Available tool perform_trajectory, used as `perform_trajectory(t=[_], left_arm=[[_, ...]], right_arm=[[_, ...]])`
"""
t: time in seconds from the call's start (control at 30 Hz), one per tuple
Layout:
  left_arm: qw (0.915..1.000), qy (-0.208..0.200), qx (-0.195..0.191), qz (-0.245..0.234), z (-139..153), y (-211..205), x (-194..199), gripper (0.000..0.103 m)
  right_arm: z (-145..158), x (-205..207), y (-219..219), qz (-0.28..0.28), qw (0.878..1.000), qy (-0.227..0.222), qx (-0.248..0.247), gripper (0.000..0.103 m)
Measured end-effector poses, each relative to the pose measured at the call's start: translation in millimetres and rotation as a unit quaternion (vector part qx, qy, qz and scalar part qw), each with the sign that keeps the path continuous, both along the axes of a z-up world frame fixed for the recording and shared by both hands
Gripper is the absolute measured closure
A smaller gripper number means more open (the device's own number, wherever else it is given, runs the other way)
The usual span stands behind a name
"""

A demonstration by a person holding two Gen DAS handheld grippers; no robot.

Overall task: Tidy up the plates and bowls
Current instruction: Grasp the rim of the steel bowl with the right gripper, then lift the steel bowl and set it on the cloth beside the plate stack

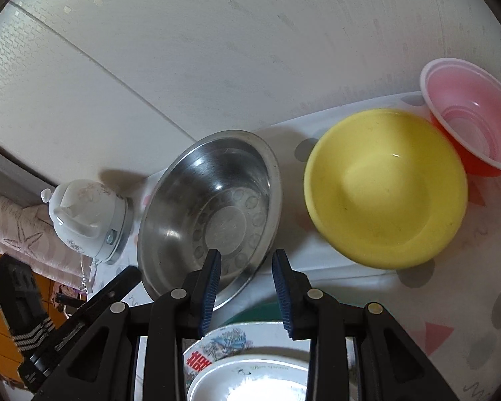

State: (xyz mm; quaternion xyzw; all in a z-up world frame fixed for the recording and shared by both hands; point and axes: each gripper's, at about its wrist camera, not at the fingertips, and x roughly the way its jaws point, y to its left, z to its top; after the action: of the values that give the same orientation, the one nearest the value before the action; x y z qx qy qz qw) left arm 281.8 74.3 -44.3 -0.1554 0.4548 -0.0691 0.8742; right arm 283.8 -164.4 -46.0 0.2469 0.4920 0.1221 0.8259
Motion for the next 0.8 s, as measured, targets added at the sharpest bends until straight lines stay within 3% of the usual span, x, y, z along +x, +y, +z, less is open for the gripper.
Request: perform_trajectory(t=[0.07, 0.17, 0.6, 0.8], left_arm=[[1.0, 0.005, -0.003, 0.003, -5, -1, 5, 0.064], [0.9996, -0.001, -0.03, 0.0, -9, -1, 9, 0.082], [0.9988, -0.016, -0.044, 0.017, 0, 17, -21, 0.081], [0.9987, -0.021, -0.031, 0.034, 3, 36, -51, 0.08]], right_arm=[[-1, 3, 2, 0.001, 1.0, -0.001, -0.009, 0.077], [-3, 6, 6, 0.003, 0.999, -0.003, -0.032, 0.085], [6, 0, 21, 0.036, 0.998, -0.02, -0.045, 0.085], [6, -11, 39, 0.067, 0.997, -0.02, -0.041, 0.085]])
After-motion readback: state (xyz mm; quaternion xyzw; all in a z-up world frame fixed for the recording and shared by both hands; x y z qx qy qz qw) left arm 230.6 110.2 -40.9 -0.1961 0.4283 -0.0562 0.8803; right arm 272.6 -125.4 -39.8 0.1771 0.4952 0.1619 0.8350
